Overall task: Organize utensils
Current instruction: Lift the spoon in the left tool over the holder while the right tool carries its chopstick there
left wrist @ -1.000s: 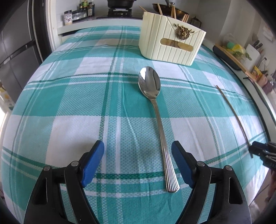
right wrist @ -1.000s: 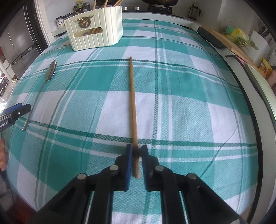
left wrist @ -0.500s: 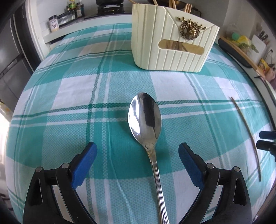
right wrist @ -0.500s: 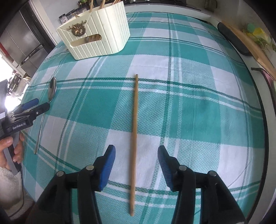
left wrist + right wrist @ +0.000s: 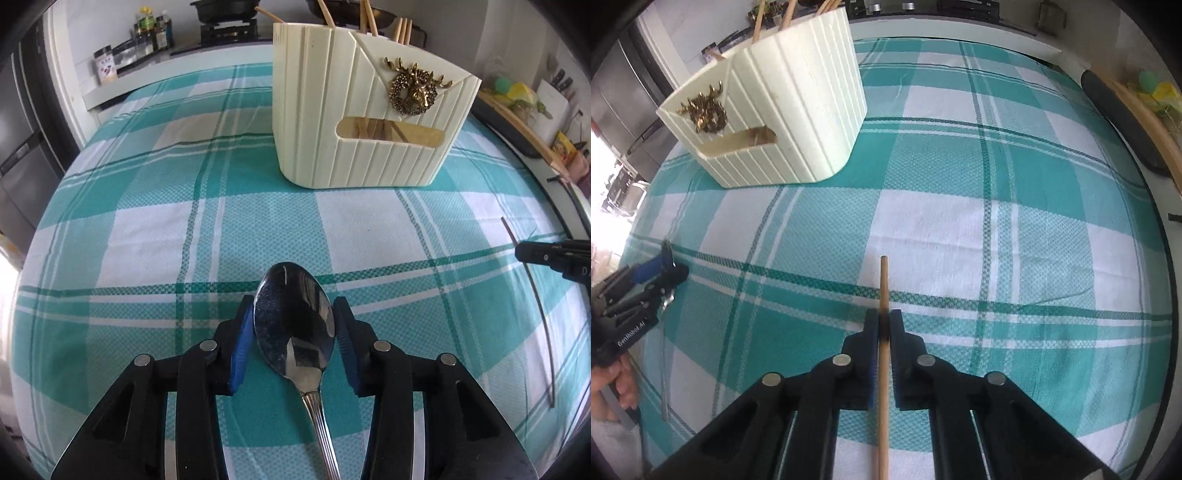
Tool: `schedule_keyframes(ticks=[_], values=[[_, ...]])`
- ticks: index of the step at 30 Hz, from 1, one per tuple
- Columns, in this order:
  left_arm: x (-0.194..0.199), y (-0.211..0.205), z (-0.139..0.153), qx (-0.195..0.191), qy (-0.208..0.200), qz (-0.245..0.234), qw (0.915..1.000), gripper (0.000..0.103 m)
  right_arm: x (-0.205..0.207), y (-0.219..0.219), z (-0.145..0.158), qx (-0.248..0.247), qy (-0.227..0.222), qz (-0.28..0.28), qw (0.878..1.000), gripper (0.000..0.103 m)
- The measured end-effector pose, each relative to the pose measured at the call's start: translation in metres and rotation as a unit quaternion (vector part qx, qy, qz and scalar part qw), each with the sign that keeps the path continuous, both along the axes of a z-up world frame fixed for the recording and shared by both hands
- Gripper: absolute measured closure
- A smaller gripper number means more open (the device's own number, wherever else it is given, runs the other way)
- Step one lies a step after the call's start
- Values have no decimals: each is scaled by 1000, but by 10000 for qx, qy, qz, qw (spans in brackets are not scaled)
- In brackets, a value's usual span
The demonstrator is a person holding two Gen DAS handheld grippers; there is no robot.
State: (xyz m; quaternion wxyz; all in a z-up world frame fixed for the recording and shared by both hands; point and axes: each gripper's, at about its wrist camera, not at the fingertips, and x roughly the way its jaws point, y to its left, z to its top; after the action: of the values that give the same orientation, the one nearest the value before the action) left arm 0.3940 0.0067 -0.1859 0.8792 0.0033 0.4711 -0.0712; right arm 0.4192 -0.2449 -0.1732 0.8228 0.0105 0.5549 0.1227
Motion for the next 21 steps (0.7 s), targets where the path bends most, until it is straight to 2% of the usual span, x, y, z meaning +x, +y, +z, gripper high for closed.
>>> schedule_keyframes(ticks=[6, 10, 15, 21], values=[[-36, 17, 52, -520, -707, -6, 9961, 61, -48, -6, 77, 562, -1085, 126, 9924, 97], [-63, 25, 86, -710, -1192, -90, 9903, 61, -78, -9, 118, 685, -1699, 231, 9828, 97], [-76, 29, 108, -805, -1457, -175, 9859, 61, -95, -8, 143, 634, -2231, 242, 9724, 97], [-76, 30, 126, -938, -1595, -270, 9824, 61, -85, -4, 161, 688, -2537, 202, 9646, 97]])
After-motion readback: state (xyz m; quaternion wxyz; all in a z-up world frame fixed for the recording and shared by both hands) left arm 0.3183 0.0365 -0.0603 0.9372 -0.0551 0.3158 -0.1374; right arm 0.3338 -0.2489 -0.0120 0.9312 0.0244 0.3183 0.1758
